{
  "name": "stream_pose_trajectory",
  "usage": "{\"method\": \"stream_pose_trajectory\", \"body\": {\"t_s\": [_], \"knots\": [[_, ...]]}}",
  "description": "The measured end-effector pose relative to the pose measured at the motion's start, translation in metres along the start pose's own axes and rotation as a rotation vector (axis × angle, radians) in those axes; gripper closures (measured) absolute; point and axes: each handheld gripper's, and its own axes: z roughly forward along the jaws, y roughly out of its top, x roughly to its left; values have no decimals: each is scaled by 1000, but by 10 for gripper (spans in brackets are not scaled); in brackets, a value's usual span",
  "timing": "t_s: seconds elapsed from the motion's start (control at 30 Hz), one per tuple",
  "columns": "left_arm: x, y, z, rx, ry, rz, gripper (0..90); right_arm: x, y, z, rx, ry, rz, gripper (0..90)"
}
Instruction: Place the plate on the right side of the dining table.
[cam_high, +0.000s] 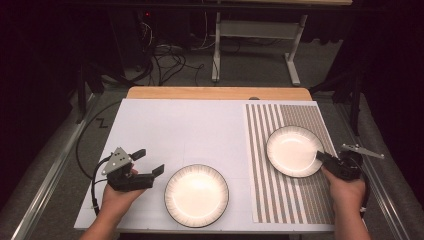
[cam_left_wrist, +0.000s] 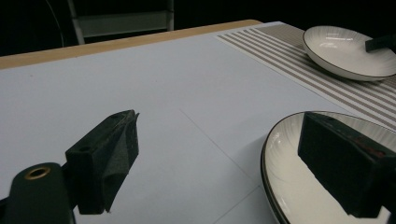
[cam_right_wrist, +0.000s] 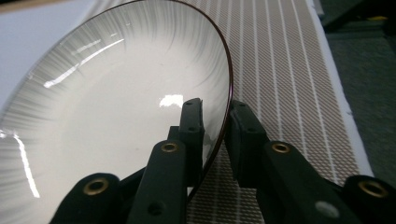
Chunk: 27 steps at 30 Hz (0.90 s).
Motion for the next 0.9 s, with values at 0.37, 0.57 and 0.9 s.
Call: {"method": "stream_pose_trajectory", "body": {"t_s": [0.37, 0.57, 0.9], "knots": [[10, -6, -6, -25, 29, -28, 103, 16, -4, -15, -92, -77, -153, 556], [15, -10, -11, -27, 61, -23, 74, 46, -8, -42, -226, 118, -252, 275], [18, -9, -16, -40, 83, -43, 22, 81, -15, -59, -304, 223, -342, 8]]}}
